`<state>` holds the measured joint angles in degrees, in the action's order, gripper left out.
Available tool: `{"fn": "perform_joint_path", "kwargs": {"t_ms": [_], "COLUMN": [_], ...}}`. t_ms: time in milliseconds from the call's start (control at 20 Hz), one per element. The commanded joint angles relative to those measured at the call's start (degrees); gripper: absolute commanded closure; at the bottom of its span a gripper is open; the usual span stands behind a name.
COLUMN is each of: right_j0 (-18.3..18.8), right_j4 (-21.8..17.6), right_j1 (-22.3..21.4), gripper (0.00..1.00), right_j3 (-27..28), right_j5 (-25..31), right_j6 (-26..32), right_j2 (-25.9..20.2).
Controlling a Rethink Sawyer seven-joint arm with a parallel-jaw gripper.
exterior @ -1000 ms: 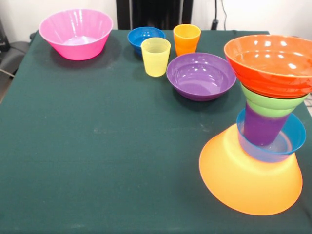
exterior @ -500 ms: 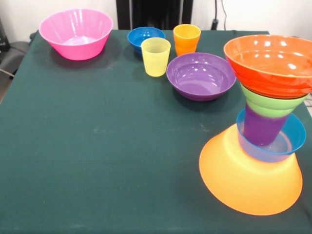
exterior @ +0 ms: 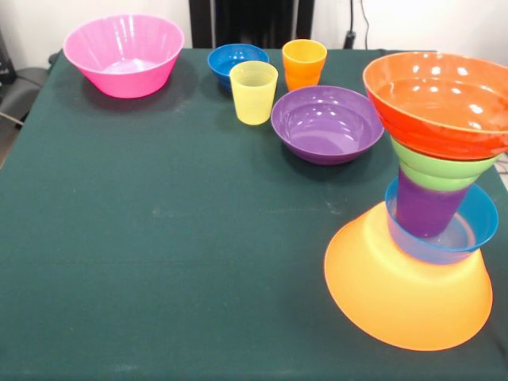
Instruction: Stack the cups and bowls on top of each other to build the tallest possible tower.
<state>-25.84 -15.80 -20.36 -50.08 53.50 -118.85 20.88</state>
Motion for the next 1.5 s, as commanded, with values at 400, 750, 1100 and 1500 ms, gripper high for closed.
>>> {"fn": "perform_joint_path", "kwargs": {"t_ms": [400, 750, 1100, 1500], "right_j0": [4.05, 5.14, 5.48, 5.73], "right_j4": [-1.36, -1.33, -2.12, -2.22], "right_j1": [0.81, -0.09, -0.51, -1.14], "gripper": [1.0, 1.0, 1.0, 1.0], "right_j3": [1.75, 1.56, 1.08, -0.11], "right_j5": [10.97, 12.64, 12.51, 12.18], "right_j6": [18.9, 19.58, 19.01, 18.22], "right_j2": [-10.71, -12.91, -13.9, -15.21]}}
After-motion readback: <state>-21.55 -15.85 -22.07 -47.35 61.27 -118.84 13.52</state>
